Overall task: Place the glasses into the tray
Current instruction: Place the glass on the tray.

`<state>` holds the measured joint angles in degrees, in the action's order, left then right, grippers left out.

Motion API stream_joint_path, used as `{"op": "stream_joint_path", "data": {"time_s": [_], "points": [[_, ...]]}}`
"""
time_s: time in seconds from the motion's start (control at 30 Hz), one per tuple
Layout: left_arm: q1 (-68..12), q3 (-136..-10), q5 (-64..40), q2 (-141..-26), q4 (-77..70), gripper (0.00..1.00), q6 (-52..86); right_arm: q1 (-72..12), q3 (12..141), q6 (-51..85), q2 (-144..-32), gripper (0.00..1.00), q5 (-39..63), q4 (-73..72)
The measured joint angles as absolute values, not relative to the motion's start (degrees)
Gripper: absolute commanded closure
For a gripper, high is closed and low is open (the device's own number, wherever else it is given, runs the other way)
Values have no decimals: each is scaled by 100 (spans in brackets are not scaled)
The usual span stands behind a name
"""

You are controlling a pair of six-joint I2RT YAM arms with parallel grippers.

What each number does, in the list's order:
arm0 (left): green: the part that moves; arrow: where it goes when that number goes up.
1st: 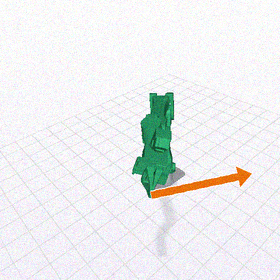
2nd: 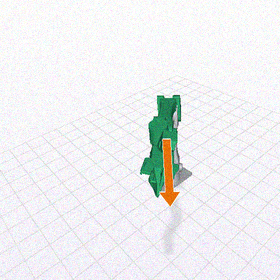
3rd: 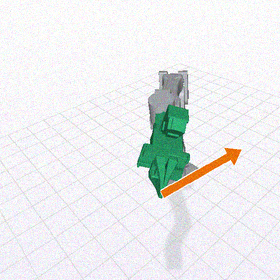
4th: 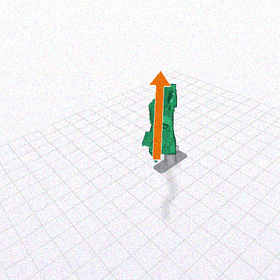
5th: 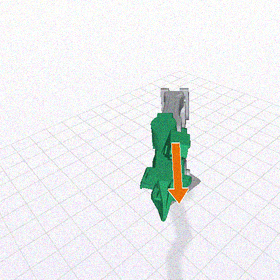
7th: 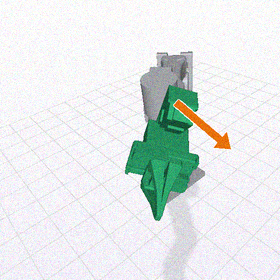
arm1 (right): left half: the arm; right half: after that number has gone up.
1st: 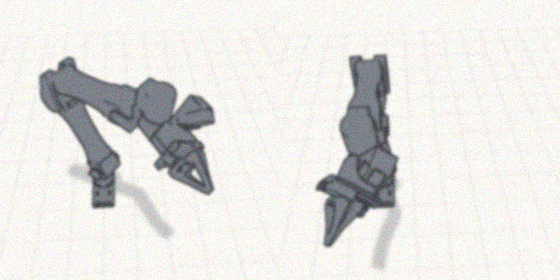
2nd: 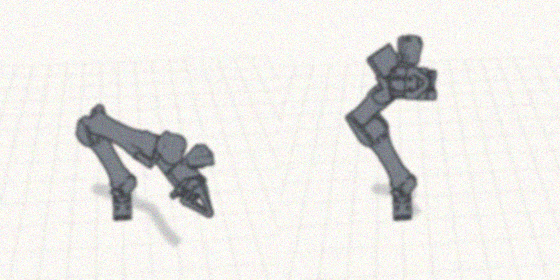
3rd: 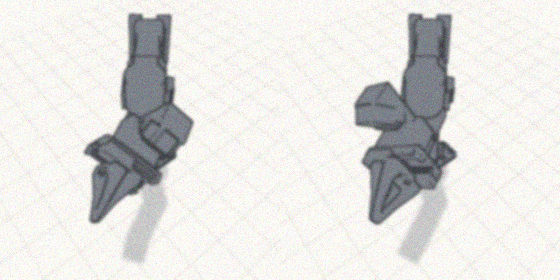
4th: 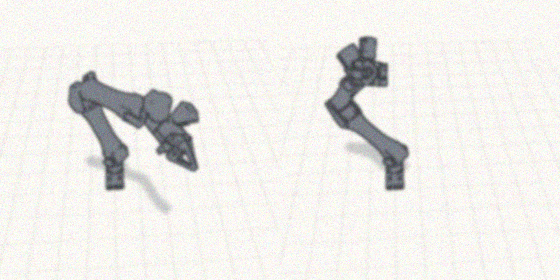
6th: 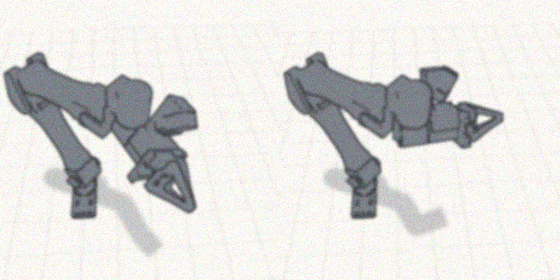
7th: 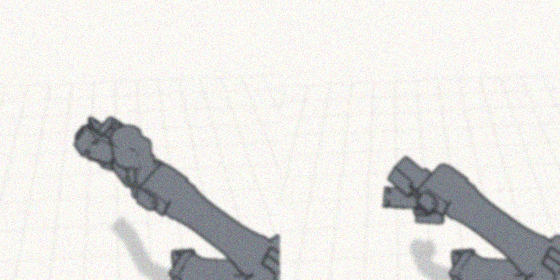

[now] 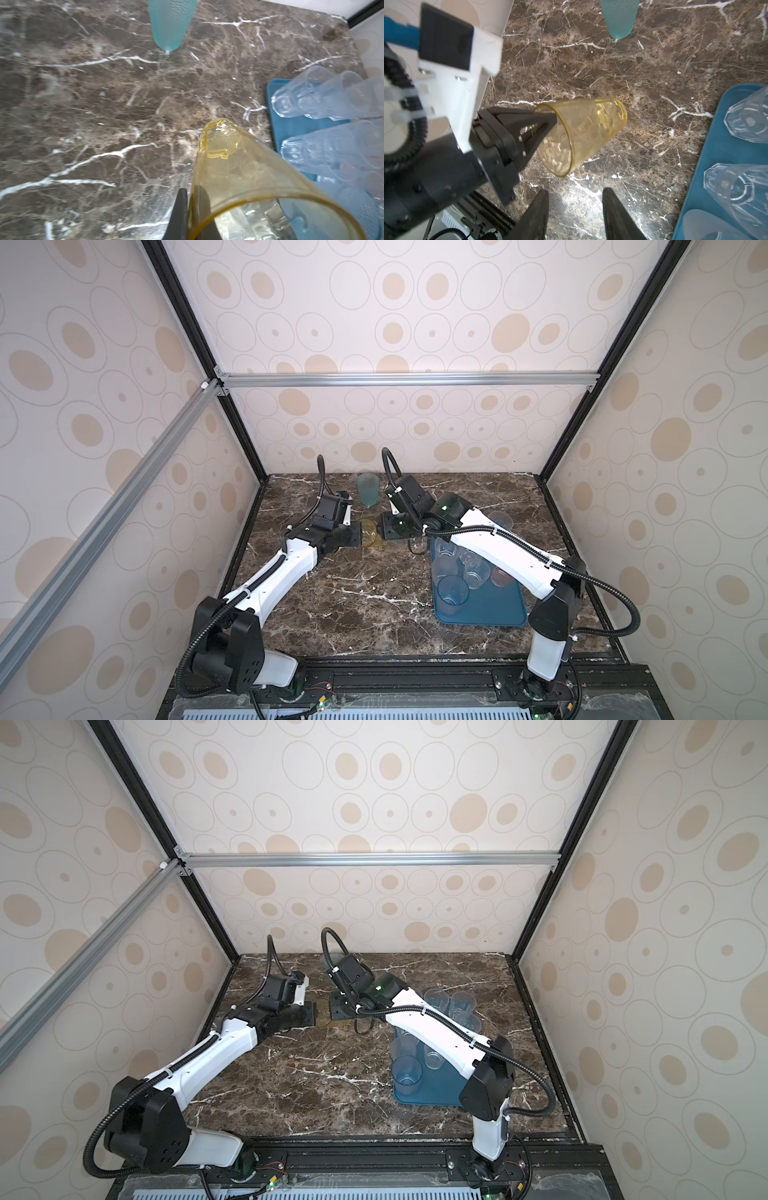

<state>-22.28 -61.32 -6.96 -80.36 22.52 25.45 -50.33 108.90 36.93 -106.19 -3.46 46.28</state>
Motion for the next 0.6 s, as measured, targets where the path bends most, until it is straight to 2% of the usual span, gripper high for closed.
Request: {"op": "stream_joint_path", "data": {"time_s": [0.27,0.6], "points": [[-2600,-6132,-635,-8099,2178,99,2764,-5030,10886,3658,-11030,58,-819,4604],[-2803,-6259,-462,-8226,2213,94,2853,-5166,11349,3140,-11636,81,-1876,5105]]}}
